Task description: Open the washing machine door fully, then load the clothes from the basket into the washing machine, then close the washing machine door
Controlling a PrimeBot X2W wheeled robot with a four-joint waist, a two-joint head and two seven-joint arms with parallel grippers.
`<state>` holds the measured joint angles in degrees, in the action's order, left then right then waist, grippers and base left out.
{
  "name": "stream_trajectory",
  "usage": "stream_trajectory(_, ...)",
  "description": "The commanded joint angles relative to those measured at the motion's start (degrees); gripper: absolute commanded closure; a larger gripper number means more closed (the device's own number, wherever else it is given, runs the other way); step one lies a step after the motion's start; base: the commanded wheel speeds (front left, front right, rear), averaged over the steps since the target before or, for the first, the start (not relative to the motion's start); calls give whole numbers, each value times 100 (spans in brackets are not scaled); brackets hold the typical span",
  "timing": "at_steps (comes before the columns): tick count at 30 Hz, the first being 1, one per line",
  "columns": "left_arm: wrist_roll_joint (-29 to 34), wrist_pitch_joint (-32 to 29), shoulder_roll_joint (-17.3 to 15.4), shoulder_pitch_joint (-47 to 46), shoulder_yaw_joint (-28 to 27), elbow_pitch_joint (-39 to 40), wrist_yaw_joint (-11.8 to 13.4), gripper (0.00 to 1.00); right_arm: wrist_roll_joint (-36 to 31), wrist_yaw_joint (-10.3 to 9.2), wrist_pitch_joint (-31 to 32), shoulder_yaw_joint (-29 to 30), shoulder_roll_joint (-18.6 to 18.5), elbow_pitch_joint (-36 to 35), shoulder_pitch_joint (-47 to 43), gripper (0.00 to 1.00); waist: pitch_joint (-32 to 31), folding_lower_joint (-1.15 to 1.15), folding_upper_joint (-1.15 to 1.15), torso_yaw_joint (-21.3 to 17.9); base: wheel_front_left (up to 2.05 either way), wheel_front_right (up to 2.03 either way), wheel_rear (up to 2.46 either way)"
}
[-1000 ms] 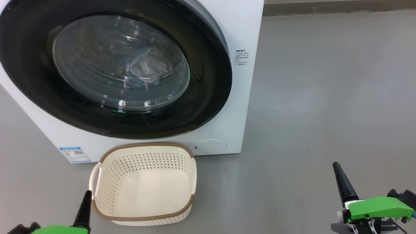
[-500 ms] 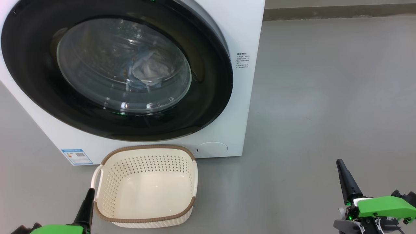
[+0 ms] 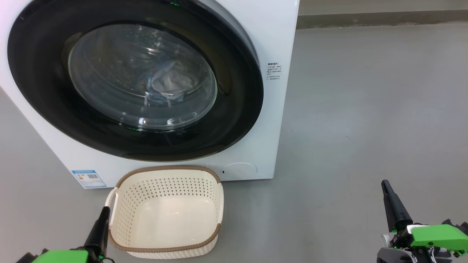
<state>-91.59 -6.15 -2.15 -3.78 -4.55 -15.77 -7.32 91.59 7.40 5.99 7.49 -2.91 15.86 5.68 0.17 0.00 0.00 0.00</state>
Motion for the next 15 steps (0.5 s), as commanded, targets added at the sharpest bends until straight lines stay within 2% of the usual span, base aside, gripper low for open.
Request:
stream_trajectory(1,-54,-38,-74,-243,-201,169,-16,100,67,9,40,-108,-9,-184,49,100,0,0,0,0,0,0,0)
stream_trajectory(15,-53,-38,-74,-242,-202,170,-16,100,64,9,43,-104,-7,-184,49,100,0,0,0,0,0,0,0)
